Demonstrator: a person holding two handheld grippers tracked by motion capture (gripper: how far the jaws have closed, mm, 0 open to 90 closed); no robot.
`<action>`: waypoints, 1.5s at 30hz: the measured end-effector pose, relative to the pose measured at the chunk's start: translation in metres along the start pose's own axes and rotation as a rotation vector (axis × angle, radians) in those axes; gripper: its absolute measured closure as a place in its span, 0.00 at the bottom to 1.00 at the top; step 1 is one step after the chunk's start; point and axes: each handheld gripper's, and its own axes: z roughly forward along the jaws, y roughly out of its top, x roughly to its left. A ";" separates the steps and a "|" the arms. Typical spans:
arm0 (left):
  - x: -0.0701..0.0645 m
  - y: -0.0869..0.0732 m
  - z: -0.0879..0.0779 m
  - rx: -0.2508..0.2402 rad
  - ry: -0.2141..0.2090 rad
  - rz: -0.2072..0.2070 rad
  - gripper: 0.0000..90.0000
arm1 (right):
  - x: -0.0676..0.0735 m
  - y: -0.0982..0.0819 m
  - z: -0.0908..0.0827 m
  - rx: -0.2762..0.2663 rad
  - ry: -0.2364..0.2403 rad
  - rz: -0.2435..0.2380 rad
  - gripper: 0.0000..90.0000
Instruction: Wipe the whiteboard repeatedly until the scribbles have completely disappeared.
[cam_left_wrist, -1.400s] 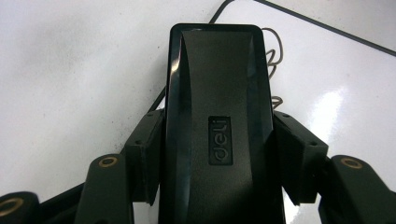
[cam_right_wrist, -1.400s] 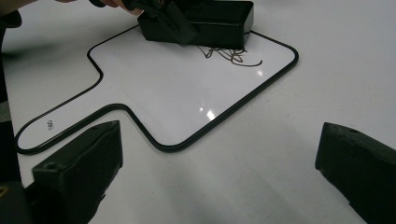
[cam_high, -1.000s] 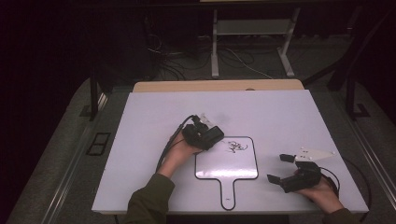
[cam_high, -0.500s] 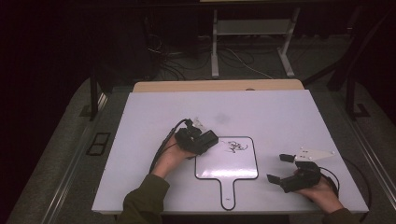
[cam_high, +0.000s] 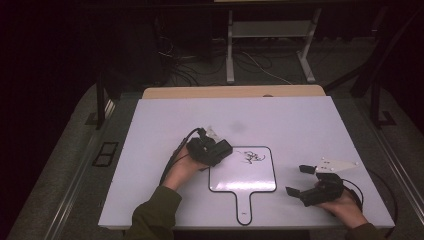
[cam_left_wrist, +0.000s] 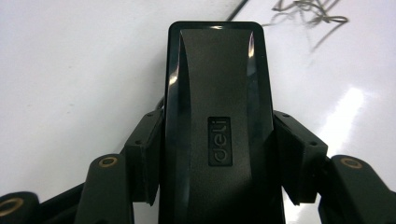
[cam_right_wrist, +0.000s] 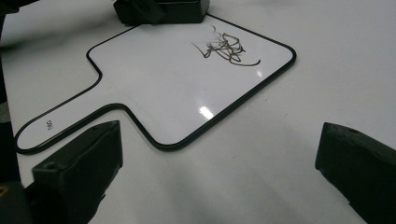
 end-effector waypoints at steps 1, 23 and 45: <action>0.003 0.000 0.000 0.000 0.017 -0.003 0.44 | 0.000 0.000 0.000 -0.001 -0.001 -0.001 0.00; -0.007 0.004 0.002 0.020 -0.023 0.029 0.44 | 0.001 0.000 0.001 0.005 0.003 -0.003 0.00; -0.001 0.051 0.035 0.005 -0.002 0.055 0.44 | -0.001 0.000 -0.002 -0.002 -0.001 0.003 0.00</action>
